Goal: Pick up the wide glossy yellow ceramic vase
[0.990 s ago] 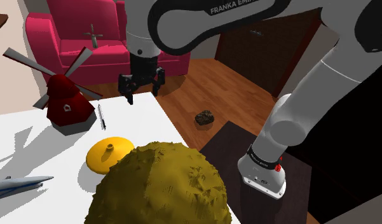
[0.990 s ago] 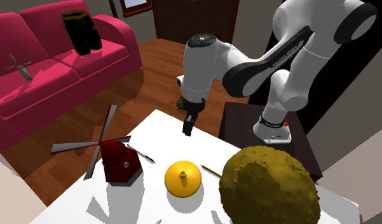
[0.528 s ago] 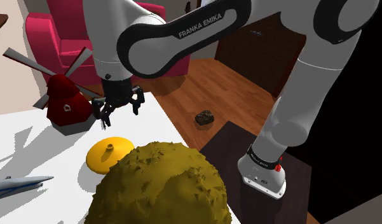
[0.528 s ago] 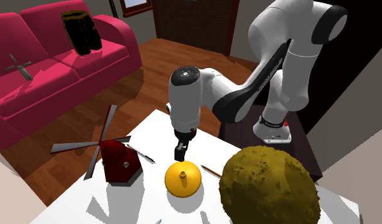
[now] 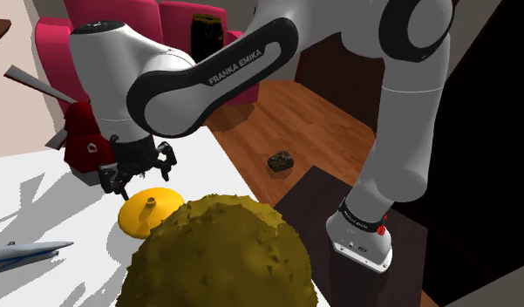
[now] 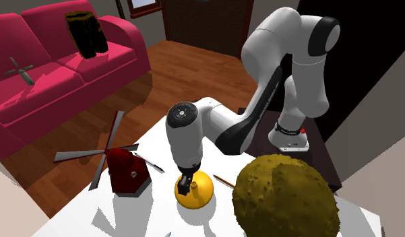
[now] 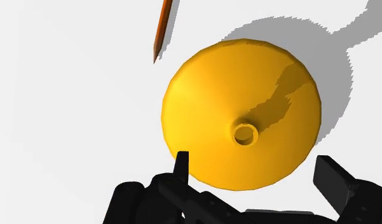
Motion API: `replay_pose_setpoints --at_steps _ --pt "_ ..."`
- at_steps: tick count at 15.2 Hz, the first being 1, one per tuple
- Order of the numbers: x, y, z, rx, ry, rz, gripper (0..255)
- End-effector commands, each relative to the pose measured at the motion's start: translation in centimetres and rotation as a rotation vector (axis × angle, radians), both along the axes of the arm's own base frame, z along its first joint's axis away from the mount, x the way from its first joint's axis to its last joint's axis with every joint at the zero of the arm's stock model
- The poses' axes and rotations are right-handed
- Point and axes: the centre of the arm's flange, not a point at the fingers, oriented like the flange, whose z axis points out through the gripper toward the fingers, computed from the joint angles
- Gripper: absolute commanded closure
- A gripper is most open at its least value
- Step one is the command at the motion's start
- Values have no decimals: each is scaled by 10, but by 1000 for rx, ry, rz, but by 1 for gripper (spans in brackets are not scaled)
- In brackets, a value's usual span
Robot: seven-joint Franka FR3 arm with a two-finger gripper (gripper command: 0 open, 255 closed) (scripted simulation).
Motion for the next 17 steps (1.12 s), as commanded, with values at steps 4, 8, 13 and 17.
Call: replay_pose_setpoints --at_steps 4,8,13,17 --pt "0 2 -26 0 0 0 0" --pt "0 3 -29 0 0 0 255" --pt "0 3 -29 0 0 0 255" --pt "0 2 -24 0 0 0 255"
